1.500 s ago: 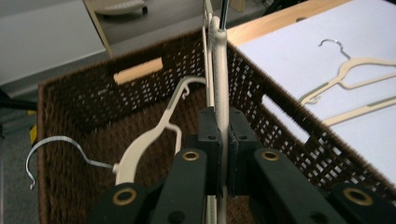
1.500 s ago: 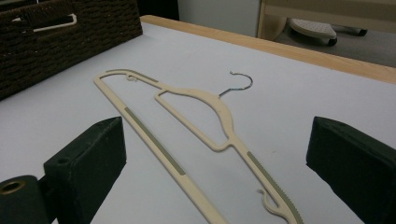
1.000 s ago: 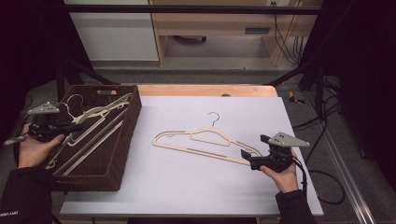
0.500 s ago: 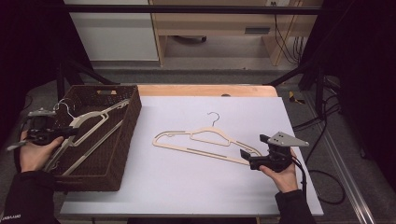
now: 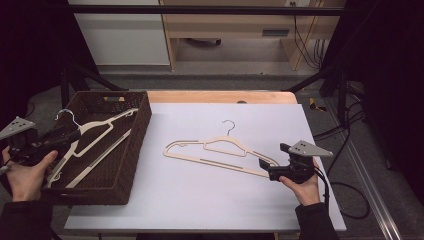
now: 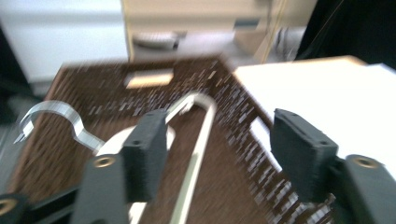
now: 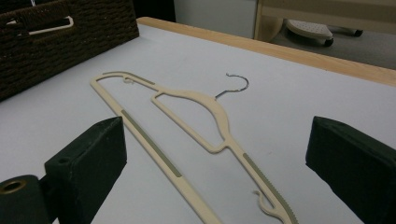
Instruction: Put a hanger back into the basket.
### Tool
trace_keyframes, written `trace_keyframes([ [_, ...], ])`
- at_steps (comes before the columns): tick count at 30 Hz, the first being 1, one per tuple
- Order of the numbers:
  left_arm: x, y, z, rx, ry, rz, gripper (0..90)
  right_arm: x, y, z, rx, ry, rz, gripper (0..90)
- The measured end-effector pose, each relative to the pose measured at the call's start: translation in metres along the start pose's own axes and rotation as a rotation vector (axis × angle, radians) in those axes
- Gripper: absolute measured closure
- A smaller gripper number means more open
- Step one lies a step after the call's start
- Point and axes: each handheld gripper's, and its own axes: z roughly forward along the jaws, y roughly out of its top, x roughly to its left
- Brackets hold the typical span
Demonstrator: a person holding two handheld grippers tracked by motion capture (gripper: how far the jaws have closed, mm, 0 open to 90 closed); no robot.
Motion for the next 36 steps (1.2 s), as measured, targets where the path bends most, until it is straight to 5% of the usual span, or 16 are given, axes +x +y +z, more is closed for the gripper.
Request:
trace_keyframes([
  [7, -0.056, 0.005, 0.012, -0.070, -0.123, 0.042, 15.6, -0.002, -0.001, 0.001, 0.004, -0.006, 0.003, 5.9],
  [18, -0.140, -0.011, 0.051, -0.065, -0.296, 0.115, 11.2, -0.006, -0.002, 0.008, 0.029, -0.017, 0.003, 7.7],
  [28, -0.182, -0.036, 0.085, 0.041, -0.373, 0.174, 10.7, -0.018, -0.006, 0.030, 0.090, -0.053, 0.016, 12.7],
  [36, -0.192, -0.062, 0.101, 0.104, -0.398, 0.174, 10.5, -0.032, -0.016, 0.056, 0.193, -0.090, 0.000, 18.3],
])
